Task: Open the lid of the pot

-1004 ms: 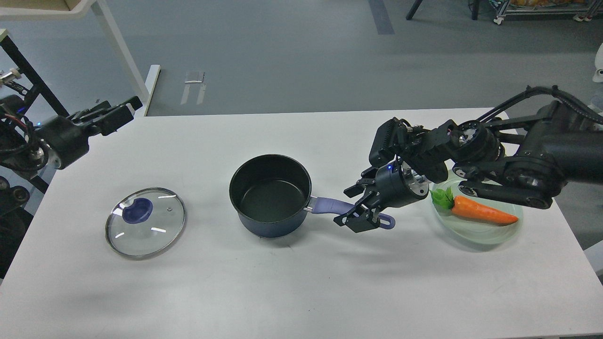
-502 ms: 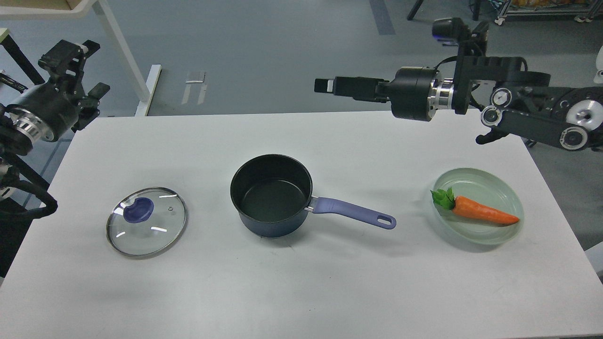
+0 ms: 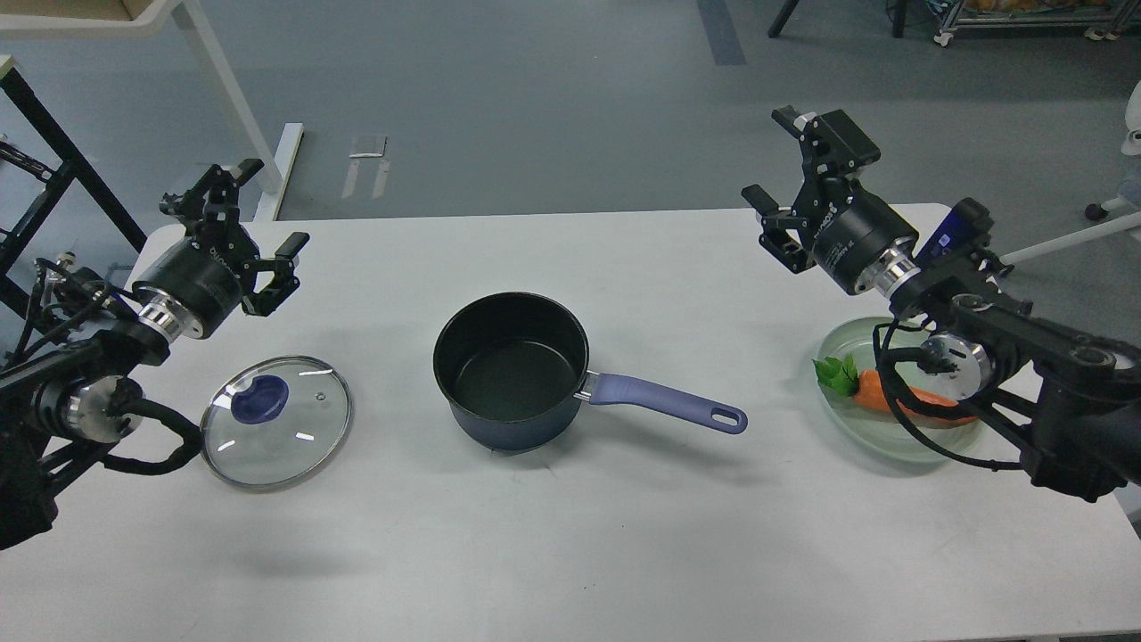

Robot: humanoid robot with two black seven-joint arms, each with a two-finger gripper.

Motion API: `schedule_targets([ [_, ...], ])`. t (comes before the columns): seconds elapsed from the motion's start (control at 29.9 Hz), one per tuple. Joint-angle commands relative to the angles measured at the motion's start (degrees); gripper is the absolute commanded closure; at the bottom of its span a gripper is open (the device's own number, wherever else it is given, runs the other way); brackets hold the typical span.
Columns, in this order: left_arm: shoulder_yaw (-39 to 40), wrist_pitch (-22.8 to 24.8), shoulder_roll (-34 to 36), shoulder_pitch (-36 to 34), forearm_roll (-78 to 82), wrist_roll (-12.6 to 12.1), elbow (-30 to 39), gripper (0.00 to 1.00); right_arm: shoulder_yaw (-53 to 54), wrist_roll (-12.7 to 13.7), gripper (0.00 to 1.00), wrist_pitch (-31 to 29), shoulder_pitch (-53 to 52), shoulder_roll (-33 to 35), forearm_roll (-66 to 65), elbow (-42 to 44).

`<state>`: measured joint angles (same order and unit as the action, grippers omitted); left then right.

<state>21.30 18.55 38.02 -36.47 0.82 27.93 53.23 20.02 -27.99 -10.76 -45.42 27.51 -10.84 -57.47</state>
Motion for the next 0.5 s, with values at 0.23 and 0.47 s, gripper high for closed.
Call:
schedule_targets([
  [0.23,5.3,6.8,-3.2,3.1,-0.4,-0.5,-1.2,0.01,1.5,0.0,0.01,-15.8,4.1,-2.9,7.2,7.6],
  [0.47,5.7,6.2,-3.4,3.0,-0.3,-0.2,-1.2,0.01,2.4,0.0,0.01,-15.2,4.5,-5.7,7.2,7.9],
])
